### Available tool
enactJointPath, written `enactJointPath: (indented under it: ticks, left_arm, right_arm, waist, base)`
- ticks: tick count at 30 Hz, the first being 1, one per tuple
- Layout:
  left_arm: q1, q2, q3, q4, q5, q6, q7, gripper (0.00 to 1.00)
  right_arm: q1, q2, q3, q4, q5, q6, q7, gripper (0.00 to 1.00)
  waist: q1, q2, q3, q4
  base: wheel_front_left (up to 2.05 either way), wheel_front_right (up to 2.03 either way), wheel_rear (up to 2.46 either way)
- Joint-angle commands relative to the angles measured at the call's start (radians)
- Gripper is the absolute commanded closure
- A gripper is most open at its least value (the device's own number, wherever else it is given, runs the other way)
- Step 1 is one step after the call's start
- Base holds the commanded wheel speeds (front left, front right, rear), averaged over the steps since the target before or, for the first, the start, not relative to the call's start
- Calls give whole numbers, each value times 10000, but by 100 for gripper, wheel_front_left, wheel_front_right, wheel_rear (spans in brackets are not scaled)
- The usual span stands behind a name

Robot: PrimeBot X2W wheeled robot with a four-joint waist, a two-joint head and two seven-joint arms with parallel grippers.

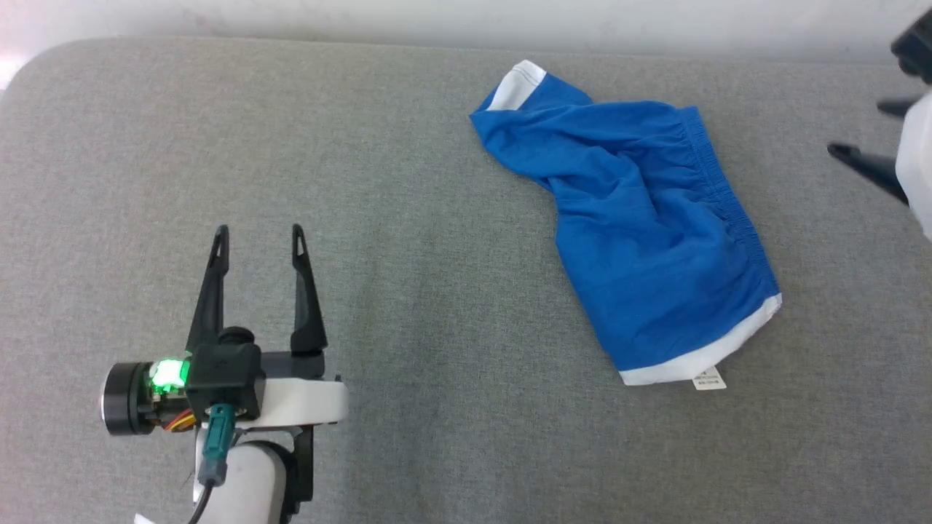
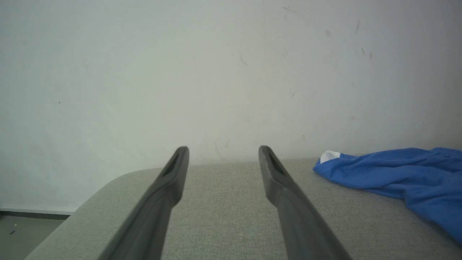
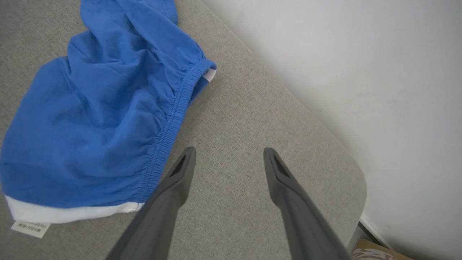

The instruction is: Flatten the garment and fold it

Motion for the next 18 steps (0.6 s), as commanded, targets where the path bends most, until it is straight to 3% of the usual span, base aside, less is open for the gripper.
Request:
enactJointPath:
  ticks: [1,6,13,18]
  left_arm:
    - [-98,22,-57,-52,35,56,-47,0]
    - [-353,-80,-223,-109,-18,70,-47,0]
    - [-569,-151,-250,-116,-78,113,-47,0]
    - [-553,-143,-183,-91,-97,143,-47,0]
  right_arm:
    - [324,69,4,105,387,-11,226,0]
    - [1064,642,-126,892,1145,-11,278,0]
    - [2580,1840,-76,2578,1332,-11,-132,0]
    - [3466,2364,-13,2823,1073,-11,-226,0]
  waist:
    - [4,0,86,47]
    - [4,0,451,293]
    - [4,0,743,542]
    - [4,0,726,507]
  base:
    - [0,0,0]
    - [0,0,0]
    - [0,0,0]
    - [0,0,0]
